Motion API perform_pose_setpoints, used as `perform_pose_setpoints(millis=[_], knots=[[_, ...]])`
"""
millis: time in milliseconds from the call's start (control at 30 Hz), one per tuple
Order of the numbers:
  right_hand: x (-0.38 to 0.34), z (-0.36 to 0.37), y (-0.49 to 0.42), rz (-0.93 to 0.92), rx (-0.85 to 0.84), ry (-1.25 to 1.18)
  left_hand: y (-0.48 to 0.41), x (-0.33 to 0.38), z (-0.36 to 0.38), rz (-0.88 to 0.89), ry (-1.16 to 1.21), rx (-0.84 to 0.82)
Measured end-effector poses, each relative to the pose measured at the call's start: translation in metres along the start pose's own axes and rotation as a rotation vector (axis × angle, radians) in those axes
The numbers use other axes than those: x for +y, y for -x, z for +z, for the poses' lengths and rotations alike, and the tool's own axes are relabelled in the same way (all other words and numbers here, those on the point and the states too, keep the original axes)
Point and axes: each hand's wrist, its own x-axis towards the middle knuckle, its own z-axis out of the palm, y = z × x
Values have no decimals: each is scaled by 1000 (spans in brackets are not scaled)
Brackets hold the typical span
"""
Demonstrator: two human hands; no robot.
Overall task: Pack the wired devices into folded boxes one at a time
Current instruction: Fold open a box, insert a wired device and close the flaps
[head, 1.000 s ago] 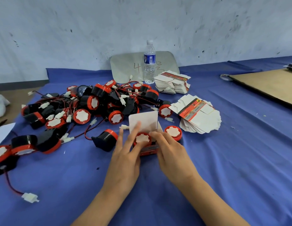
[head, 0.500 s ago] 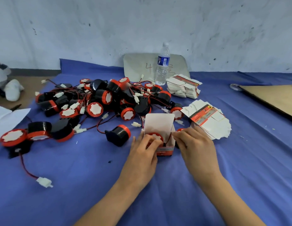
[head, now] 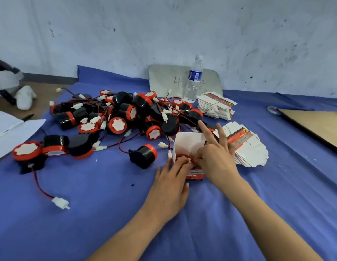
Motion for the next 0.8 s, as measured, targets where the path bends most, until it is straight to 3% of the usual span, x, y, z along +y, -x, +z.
perform_pose_setpoints(millis=[133,300,433,633,800], knots=[[3,3,0,46,-40,-43,-1,-2,2,0,-35,-31],[16,10,3,-110,-51,-186,2,5,9,-105,-135,-102],[28,19,6,-236,18,-433,0,15,15,-153,-231,-117],[31,35,3,-158,165,-852,-8,35,24,-286,-213,-109],[34,38,4,-196,357,-807,-10,28,23,-282,-184,-50]])
